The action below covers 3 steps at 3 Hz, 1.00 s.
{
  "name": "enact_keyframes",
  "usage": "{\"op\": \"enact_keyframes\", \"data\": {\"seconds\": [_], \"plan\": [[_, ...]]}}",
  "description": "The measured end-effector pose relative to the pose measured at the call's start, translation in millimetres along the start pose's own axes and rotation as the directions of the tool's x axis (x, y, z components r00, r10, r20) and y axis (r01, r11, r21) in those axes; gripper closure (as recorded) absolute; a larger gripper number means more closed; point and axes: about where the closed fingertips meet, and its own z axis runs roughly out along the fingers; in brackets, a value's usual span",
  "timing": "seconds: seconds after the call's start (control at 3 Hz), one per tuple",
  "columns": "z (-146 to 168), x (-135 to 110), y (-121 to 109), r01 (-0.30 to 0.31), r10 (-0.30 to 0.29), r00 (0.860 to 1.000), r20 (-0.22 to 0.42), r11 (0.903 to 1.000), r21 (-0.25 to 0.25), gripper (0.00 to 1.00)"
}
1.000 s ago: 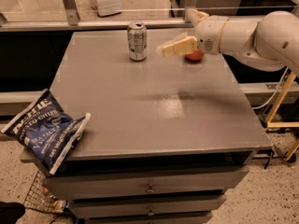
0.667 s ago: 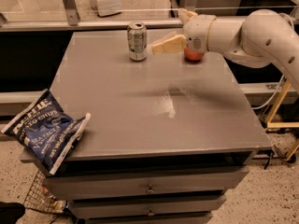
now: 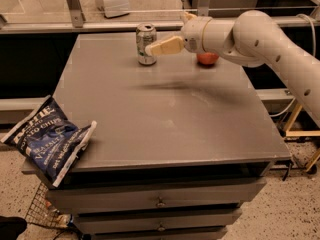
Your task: Move 7up can near blue chip bag
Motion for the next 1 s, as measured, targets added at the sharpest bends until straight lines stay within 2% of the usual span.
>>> {"op": "enact_keyframes", "data": {"seconds": [0.33,0.67,1.0], "plan": [[27,10,1,-0.028,0.029,0.999,0.02,0.9996,-0.008,0.0],[51,19,16,-0.086,0.088,0.995,0.051,0.9955,-0.04,0.0],[70,17,29,-0.129,0.135,0.986,0.096,0.9891,-0.071,0.18]]}}
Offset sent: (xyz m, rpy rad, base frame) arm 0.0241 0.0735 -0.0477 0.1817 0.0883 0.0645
